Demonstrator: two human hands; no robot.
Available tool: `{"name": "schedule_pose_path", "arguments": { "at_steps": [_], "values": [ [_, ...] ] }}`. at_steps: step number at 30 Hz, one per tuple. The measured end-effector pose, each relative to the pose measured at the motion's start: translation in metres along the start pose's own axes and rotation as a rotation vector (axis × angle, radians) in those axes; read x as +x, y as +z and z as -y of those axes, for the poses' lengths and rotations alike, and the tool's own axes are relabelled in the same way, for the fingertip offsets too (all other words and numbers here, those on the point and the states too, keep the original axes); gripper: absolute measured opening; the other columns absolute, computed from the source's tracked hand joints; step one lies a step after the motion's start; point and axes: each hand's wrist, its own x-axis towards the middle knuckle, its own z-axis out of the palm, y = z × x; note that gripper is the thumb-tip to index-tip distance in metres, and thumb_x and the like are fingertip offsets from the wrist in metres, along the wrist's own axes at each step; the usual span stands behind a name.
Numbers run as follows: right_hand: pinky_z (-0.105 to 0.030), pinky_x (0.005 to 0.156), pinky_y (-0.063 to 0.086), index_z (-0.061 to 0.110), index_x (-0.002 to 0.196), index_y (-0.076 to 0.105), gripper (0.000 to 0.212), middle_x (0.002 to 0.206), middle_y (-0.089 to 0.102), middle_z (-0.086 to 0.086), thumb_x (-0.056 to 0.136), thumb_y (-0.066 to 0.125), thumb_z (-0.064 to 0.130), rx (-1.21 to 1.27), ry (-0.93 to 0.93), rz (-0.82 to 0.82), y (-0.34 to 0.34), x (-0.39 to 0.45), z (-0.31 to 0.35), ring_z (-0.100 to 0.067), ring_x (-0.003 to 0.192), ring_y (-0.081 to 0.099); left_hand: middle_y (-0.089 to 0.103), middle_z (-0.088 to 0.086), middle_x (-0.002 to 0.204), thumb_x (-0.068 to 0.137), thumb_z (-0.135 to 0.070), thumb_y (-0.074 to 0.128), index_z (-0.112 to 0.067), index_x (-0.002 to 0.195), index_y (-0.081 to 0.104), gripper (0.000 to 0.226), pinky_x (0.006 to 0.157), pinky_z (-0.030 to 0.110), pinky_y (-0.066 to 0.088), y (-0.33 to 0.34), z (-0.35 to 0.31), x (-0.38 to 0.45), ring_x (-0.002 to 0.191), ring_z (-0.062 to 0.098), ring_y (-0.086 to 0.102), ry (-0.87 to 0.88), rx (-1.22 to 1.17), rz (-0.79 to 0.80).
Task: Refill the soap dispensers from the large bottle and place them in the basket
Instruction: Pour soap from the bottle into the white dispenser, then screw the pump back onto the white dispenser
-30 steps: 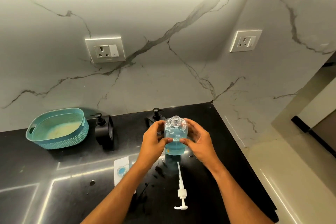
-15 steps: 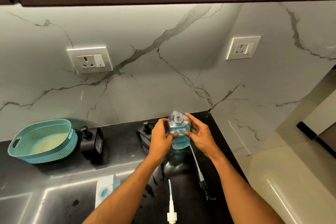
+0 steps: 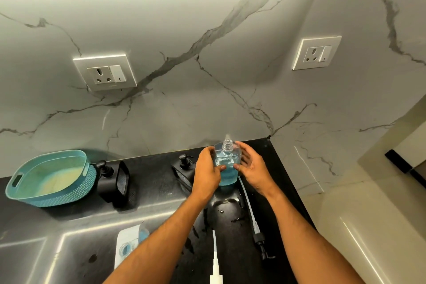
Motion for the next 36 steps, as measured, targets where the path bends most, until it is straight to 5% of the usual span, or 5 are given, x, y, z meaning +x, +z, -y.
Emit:
{"name": "schedule_pose_path", "arguments": {
  "at_steps": [13, 17, 21, 31, 36],
  "values": [
    [-0.032, 0.117, 0.042, 0.023, 0.154, 0.039, 0.076, 0.146, 0.053, 0.007, 0.091, 0.068, -0.007, -0.032, 0.025, -0.135, 0.001, -0.014, -0.006, -0.007, 0.139, 0.049, 0.049, 0.004, 0.151, 0.091, -0.012, 0.079, -0.011, 0.154, 0.04, 0.075, 0.119, 0.035, 0.043, 0.0, -0.013, -0.016, 0.139, 0.019, 0.049, 0.016, 0.084, -0.012],
    [-0.022, 0.106, 0.049, 0.02, 0.149, 0.047, 0.066, 0.137, 0.059, 0.007, 0.091, 0.072, 0.002, -0.141, -0.038, -0.328, 0.01, -0.045, 0.001, -0.005, 0.129, 0.056, 0.047, 0.003, 0.152, 0.09, -0.016, 0.081, -0.012, 0.156, 0.036, 0.08, 0.115, 0.025, 0.039, -0.008, -0.022, -0.035, 0.14, 0.016, 0.047, 0.035, 0.094, -0.042],
    [-0.016, 0.086, 0.056, 0.021, 0.131, 0.062, 0.046, 0.11, 0.068, 0.009, 0.09, 0.074, 0.004, -0.236, -0.076, -0.408, 0.03, -0.095, 0.007, -0.004, 0.102, 0.066, 0.044, 0.003, 0.158, 0.092, -0.019, 0.08, -0.013, 0.16, 0.033, 0.082, 0.122, 0.036, 0.038, -0.028, -0.031, -0.061, 0.147, 0.017, 0.042, 0.041, 0.08, -0.043],
    [-0.031, 0.066, 0.057, 0.03, 0.089, 0.065, 0.023, 0.078, 0.065, 0.012, 0.078, 0.083, 0.022, -0.588, 0.102, -0.193, 0.099, -0.192, -0.036, -0.007, 0.064, 0.062, 0.053, -0.004, 0.146, 0.09, -0.022, 0.082, -0.016, 0.153, 0.042, 0.075, 0.116, 0.029, 0.041, -0.119, 0.018, -0.159, 0.137, 0.007, 0.049, 0.07, 0.154, -0.147],
    [-0.028, 0.073, 0.051, 0.028, 0.103, 0.056, 0.038, 0.095, 0.056, 0.011, 0.078, 0.081, 0.043, -0.813, 0.156, -0.104, 0.123, -0.219, -0.039, -0.011, 0.083, 0.061, 0.05, -0.002, 0.151, 0.092, -0.026, 0.08, -0.016, 0.155, 0.039, 0.076, 0.116, 0.027, 0.038, -0.148, 0.039, -0.185, 0.139, 0.009, 0.047, 0.041, 0.237, -0.169]
  ]
}}
